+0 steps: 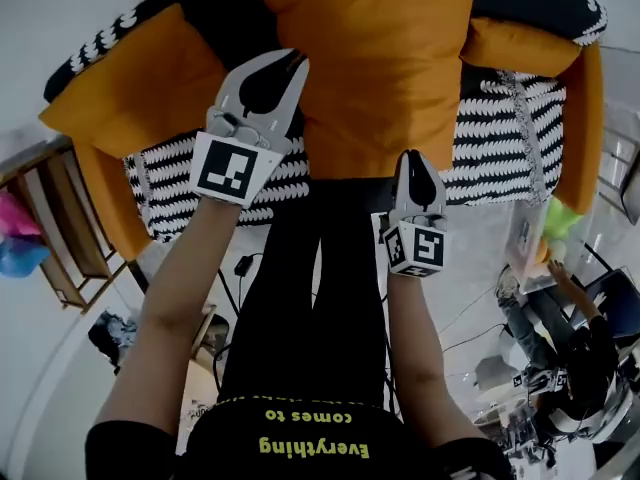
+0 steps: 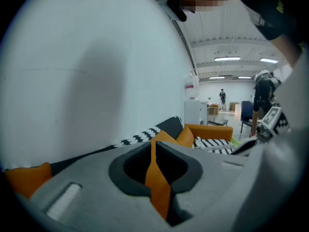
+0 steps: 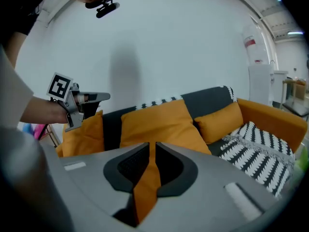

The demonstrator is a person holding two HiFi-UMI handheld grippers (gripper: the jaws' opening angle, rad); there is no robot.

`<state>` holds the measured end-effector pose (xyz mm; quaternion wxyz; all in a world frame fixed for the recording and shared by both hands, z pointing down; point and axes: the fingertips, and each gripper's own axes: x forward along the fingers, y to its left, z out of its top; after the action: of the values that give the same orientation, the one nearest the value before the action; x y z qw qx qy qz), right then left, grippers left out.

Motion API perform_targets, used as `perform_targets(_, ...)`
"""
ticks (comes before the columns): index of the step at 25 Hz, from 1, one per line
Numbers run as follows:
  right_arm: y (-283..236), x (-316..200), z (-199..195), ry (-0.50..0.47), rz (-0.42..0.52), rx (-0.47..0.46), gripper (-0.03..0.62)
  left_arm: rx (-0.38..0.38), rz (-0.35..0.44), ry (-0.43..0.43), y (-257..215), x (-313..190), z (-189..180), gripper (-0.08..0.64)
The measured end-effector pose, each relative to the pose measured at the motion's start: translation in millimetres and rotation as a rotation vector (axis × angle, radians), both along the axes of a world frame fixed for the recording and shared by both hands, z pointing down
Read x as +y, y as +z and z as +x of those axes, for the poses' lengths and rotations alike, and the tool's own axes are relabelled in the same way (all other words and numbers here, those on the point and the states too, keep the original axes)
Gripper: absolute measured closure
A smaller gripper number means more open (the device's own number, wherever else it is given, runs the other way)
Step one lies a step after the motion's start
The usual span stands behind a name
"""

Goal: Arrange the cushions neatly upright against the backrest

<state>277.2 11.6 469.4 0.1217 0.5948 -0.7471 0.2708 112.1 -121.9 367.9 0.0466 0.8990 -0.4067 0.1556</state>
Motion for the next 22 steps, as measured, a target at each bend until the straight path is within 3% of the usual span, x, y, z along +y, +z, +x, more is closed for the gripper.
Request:
perform_targets(3,51,13,17,0.029,-0.104,0.012,0.495,-0.042,-0.047,0.082,36,-13,34,0.495)
perform_targets(7,109,25,45,0.078,-0.224,0.022,0.452,-0.091,-0.085,0.144,68,-41,70,0.486)
perform_targets(11,147,41,58,0.141,-0.326,-0.003,0.350,-0.162,-0.081,0.196,89,-67,100,0.376)
perform_targets(16,174,45,45,0.048,-0.396,-0.005,0.238,-0.284,0.021,0.230,89,-98,124,0.249)
perform_targets(20,194,40,49,0.014,-0.443,0.045,0.225,-0.388,-0.058,0.194,128,-123,124,0.172)
perform_targets(22,197,38,48,0.012,-0.464,0.050,0.231,-0.419,-0.088,0.197,146,-126,123,0.176)
